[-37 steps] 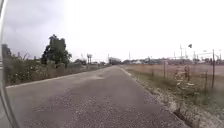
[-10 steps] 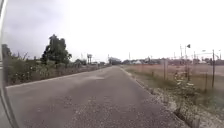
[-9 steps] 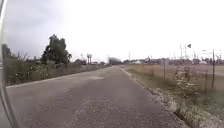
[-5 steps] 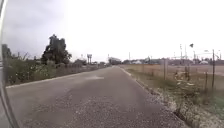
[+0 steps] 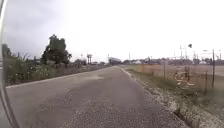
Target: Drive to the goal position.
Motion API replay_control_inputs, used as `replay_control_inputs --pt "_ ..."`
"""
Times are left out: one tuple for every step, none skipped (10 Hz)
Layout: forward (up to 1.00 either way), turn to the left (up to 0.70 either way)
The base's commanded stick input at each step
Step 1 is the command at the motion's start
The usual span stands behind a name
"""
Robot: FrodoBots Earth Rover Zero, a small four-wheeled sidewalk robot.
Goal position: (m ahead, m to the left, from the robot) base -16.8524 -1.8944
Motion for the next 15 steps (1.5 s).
replay_control_inputs --pt "0.08 0.0" --pt "0.08 0.0" --pt "0.08 0.0" --pt "0.08 0.0" --pt "0.08 0.0" --pt "0.07 0.0" --pt "0.07 0.0" --pt "0.08 0.0" --pt "0.08 0.0" --pt "0.08 0.0" --pt "0.08 0.0" --pt "0.08 0.0" --pt "0.08 0.0" --pt "0.08 0.0" --pt "0.08 0.0"
